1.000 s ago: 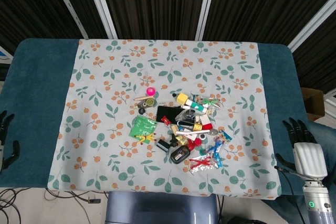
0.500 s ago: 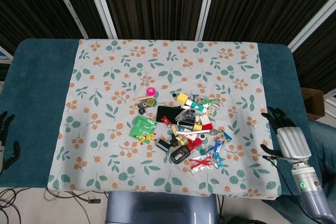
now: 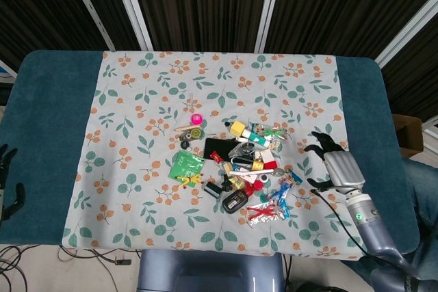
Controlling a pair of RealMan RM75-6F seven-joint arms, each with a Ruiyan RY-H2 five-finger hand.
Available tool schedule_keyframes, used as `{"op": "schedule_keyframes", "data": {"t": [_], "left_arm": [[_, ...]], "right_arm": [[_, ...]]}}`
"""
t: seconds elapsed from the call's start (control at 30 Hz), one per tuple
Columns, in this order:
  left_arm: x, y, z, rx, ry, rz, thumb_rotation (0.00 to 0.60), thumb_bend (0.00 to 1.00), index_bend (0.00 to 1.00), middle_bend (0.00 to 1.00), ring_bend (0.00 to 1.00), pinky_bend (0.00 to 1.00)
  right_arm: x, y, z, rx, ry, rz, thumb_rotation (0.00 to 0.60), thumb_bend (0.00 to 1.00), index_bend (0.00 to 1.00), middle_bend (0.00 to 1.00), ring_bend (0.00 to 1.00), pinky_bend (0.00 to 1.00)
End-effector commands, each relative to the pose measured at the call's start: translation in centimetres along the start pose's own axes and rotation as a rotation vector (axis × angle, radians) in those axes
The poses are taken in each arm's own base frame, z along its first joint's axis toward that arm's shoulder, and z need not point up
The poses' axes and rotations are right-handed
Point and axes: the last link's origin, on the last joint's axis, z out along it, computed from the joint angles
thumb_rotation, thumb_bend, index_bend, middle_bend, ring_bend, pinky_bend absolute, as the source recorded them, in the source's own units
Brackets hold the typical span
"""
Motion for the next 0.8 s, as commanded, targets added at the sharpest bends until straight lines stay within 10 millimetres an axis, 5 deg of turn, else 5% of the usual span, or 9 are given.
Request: {"op": "schedule_keyframes", "data": {"t": [0.03, 0.4, 0.8], "left_arm": [[0.0, 0.0, 0.0, 0.0, -0.002, 0.0, 0.6, 0.57, 0.05, 0.0, 0.0, 0.09], [0.1, -0.1, 0.1, 0.003, -0.003, -0.008, 0.6, 0.57, 0.05, 0.0, 0.0, 0.09], [0.2, -0.2, 0.2, 0.004, -0.005, -0.007, 0.6, 0.57, 0.05, 0.0, 0.0, 0.09]], "right_arm": [[-1.0, -0.9, 0.9, 0.017, -0.02, -0.01, 0.6, 0.25, 0.33, 0.07, 0.04, 0.23], [-3.8, -4.1, 3.2, 0.068, -0.066, -0.02, 0.6, 0.31, 0.39, 0.07, 0.04, 0.23], [-6.0, -5.3, 4.9, 0.071, -0.11, -0.014, 0.6, 0.31, 0.42, 0.07, 0.04, 0.23]]}}
